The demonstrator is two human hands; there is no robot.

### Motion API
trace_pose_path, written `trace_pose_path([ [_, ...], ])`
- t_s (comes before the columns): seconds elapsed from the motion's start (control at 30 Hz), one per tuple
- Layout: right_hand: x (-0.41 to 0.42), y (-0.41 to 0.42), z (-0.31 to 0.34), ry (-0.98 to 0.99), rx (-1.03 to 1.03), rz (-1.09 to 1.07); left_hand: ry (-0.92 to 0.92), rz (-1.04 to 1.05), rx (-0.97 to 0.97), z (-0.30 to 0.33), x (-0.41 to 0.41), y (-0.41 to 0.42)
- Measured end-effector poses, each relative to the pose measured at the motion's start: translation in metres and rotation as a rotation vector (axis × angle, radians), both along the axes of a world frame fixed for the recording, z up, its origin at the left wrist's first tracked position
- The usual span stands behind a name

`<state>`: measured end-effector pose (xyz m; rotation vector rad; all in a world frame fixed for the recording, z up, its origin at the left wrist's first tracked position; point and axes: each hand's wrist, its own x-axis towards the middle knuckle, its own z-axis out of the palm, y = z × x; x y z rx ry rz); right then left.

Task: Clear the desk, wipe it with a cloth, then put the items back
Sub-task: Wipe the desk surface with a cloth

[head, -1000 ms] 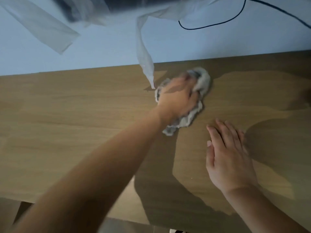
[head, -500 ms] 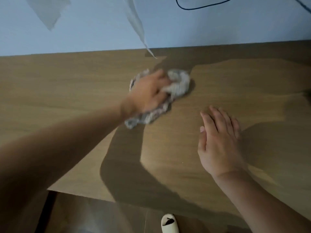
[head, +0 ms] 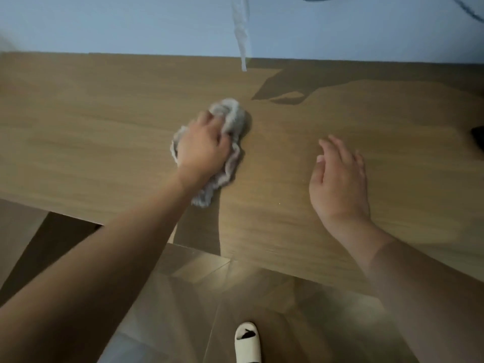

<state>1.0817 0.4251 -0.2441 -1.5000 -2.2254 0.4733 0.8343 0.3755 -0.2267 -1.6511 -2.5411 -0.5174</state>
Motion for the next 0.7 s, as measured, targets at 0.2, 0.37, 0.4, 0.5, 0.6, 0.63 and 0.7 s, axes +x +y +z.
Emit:
trace_pose_path([
  [0.2, 0.061, 0.025, 0.016, -0.039, 0.035, 0.011, -0.213, -0.804, -0.189, 0.011, 0.149, -0.129],
  [0.37, 0.100, 0.037, 0.008, -0.336, -0.036, -0.029, -0.060, -0.516, 0.069, 0.033, 0.074, -0.021],
  [0.4, 0.101, 0.038, 0.004, -0.320, -0.022, -0.025, -0.038, -0.337, 0.094, 0.036, 0.047, 0.021],
  [0.5, 0.101, 0.042, 0.001, -0.281, 0.023, -0.021, -0.176, 0.048, -0.019, 0.036, 0.007, 0.112],
  [0.6, 0.103, 0.041, -0.003, -0.255, 0.024, -0.025, -0.102, 0.121, -0.098, 0.010, 0.033, 0.130],
  [0.63, 0.103, 0.040, -0.003, -0.246, 0.024, -0.026, -0.034, 0.043, -0.069, 0.005, 0.049, 0.120],
  [0.7, 0.103, 0.040, -0.002, -0.231, 0.028, -0.020, -0.068, -0.237, -0.006, -0.004, 0.083, 0.081],
])
